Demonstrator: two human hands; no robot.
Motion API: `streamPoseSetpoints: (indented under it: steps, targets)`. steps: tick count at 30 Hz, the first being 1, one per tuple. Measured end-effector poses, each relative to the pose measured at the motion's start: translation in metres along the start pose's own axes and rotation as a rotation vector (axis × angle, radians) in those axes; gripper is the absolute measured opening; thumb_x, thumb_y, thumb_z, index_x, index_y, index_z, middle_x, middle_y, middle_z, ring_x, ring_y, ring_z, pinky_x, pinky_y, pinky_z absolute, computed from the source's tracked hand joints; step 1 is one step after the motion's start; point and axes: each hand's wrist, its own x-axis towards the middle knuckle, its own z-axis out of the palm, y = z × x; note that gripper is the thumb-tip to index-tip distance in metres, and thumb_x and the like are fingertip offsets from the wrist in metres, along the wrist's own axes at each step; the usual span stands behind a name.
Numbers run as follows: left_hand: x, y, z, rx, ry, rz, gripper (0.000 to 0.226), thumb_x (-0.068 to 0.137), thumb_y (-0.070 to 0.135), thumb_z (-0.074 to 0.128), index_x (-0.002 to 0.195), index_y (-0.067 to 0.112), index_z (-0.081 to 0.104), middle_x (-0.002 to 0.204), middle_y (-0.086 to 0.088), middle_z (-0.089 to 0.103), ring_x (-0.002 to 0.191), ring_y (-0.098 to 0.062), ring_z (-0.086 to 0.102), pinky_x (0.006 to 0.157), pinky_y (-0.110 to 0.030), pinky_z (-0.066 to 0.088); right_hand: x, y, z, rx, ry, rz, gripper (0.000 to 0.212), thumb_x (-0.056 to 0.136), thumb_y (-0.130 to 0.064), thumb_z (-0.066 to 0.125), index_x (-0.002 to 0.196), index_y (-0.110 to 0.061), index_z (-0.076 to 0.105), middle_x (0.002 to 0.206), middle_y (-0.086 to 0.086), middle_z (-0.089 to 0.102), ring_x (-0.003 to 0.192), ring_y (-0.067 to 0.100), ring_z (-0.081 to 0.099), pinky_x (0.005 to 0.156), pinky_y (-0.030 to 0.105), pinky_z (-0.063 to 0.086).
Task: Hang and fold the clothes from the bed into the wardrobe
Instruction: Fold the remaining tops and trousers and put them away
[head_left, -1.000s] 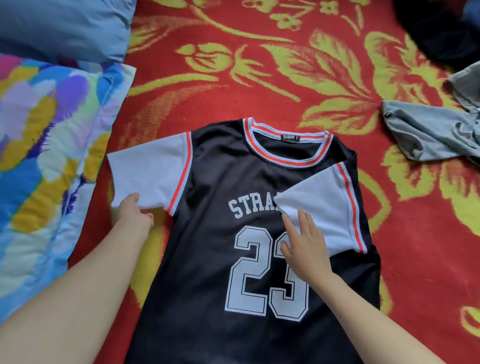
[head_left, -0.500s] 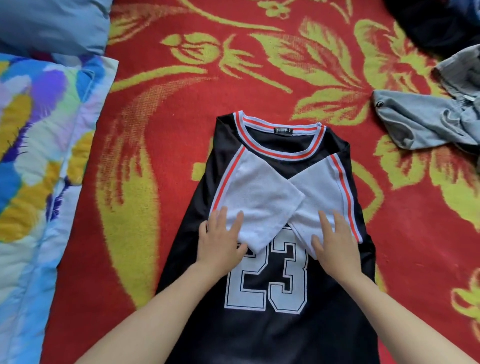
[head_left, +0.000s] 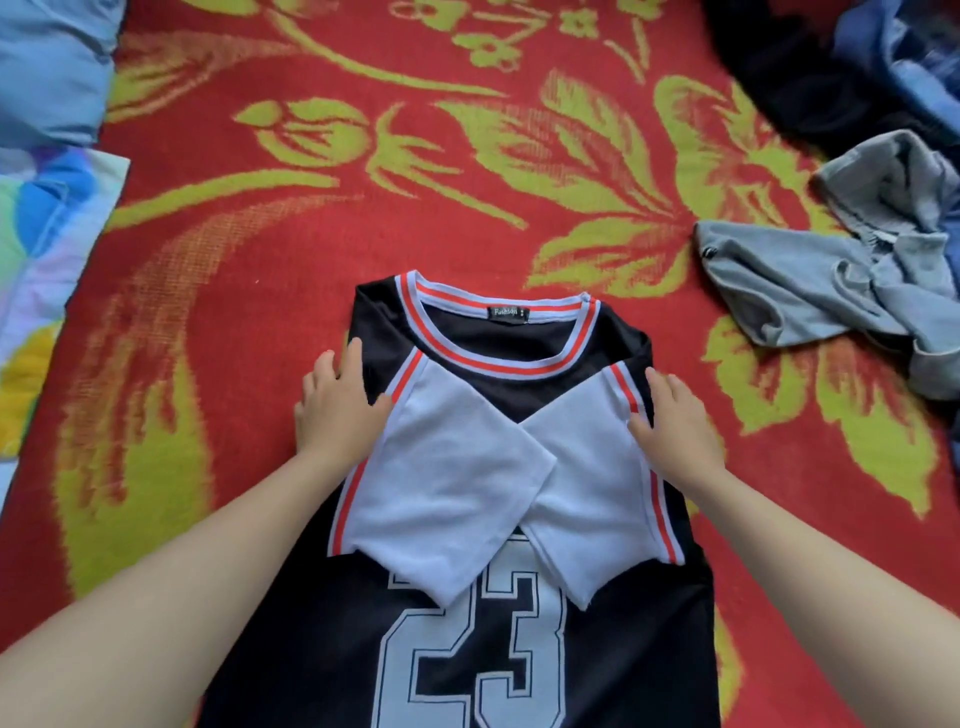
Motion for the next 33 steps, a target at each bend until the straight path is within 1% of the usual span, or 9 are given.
streamPoseSetpoints:
  steps: [7, 10, 14, 16, 20, 26, 29, 30, 33]
  targets:
    - [0.062, 0.006, -0.018, -0.426, -0.025, -0.097, 0.073, 0.087, 0.011, 0.062, 0.148, 0.016, 0.024, 0.114, -0.009, 0.051, 0.109, -0.030, 0.050, 0.085, -0.035, 0.039, 0.063, 0.001, -0.010, 0.400, -0.053, 0.115, 0.069, 0.089, 0.001, 0.045, 0.150, -0.014, 0.016, 0.153, 0.007, 0.026, 0.141, 0.027, 0.024, 0.110, 0.037, 0.028]
    - [0.079, 0.010, -0.019, -0.616, -0.018, -0.133, 0.065, 0.085, 0.004, 0.064, 0.143, 0.014, 0.036, 0.107, -0.008, 0.053, 0.095, -0.022, 0.052, 0.078, -0.032, 0.041, 0.076, 0.007, 0.000, 0.387, 0.014, 0.193, 0.067, 0.084, -0.006, 0.051, 0.147, -0.014, 0.028, 0.144, 0.011, 0.036, 0.134, 0.033, 0.030, 0.103, 0.043, 0.036]
    - [0.088, 0.016, -0.016, -0.806, -0.040, -0.192, 0.026, 0.084, 0.005, 0.067, 0.109, 0.008, 0.062, 0.094, -0.010, 0.062, 0.077, -0.018, 0.058, 0.065, -0.026, 0.045, 0.084, 0.008, 0.003, 0.526, 0.016, 0.260, 0.051, 0.071, -0.023, 0.064, 0.120, -0.011, 0.056, 0.102, 0.005, 0.059, 0.111, 0.033, 0.051, 0.093, 0.050, 0.042]
    - [0.090, 0.021, -0.016, -0.892, -0.058, -0.194, 0.007, 0.084, 0.006, 0.066, 0.090, 0.010, 0.065, 0.088, -0.008, 0.065, 0.074, -0.015, 0.059, 0.068, -0.025, 0.049, 0.088, 0.008, 0.002, 0.635, 0.020, 0.287, 0.016, 0.069, -0.018, 0.067, 0.084, -0.013, 0.066, 0.079, 0.005, 0.061, 0.093, 0.035, 0.060, 0.088, 0.049, 0.044]
    - [0.095, 0.021, -0.031, -0.955, 0.007, -0.128, 0.023, 0.085, -0.001, 0.062, 0.071, 0.016, 0.058, 0.060, 0.005, 0.061, 0.052, -0.004, 0.058, 0.049, -0.013, 0.046, 0.081, 0.017, -0.014, 0.846, 0.056, 0.287, 0.022, 0.079, 0.002, 0.065, 0.064, -0.013, 0.056, 0.065, 0.005, 0.055, 0.060, 0.017, 0.050, 0.053, 0.024, 0.041]
    - [0.063, 0.002, -0.074, -1.054, -0.094, 0.058, 0.041, 0.085, -0.006, 0.055, 0.060, 0.022, 0.071, 0.057, 0.013, 0.065, 0.057, 0.003, 0.061, 0.057, -0.009, 0.048, 0.036, 0.047, -0.047, 1.183, -0.005, 0.086, 0.015, 0.077, 0.003, 0.067, 0.075, -0.013, 0.065, 0.063, -0.008, 0.068, 0.060, 0.003, 0.063, 0.059, 0.016, 0.049]
    - [0.030, -0.022, -0.089, -1.143, -0.229, 0.112, 0.010, 0.057, 0.021, 0.083, 0.062, 0.023, 0.074, 0.063, 0.009, 0.069, 0.064, 0.000, 0.065, 0.064, -0.013, 0.052, 0.000, 0.060, -0.062, 1.155, -0.102, -0.041, 0.038, 0.039, -0.035, 0.088, 0.072, -0.021, 0.075, 0.070, -0.010, 0.071, 0.067, -0.001, 0.063, 0.067, 0.012, 0.050]
    - [0.022, -0.034, -0.091, -1.131, -0.260, 0.108, 0.031, 0.039, 0.035, 0.089, 0.063, 0.022, 0.074, 0.065, 0.007, 0.070, 0.065, -0.002, 0.066, 0.066, -0.014, 0.054, -0.012, 0.064, -0.063, 1.096, -0.130, -0.067, 0.045, 0.031, -0.041, 0.088, 0.072, -0.027, 0.076, 0.071, -0.011, 0.071, 0.069, -0.002, 0.063, 0.068, 0.010, 0.049]
    - [-0.007, -0.063, -0.094, -1.081, -0.288, 0.085, 0.060, 0.014, 0.050, 0.091, 0.062, 0.019, 0.075, 0.065, 0.003, 0.071, 0.065, -0.007, 0.068, 0.068, -0.016, 0.054, -0.050, 0.075, -0.061, 0.940, -0.224, -0.100, 0.014, 0.065, -0.013, 0.083, 0.068, -0.024, 0.075, 0.068, -0.013, 0.070, 0.066, -0.005, 0.060, 0.066, 0.006, 0.046]
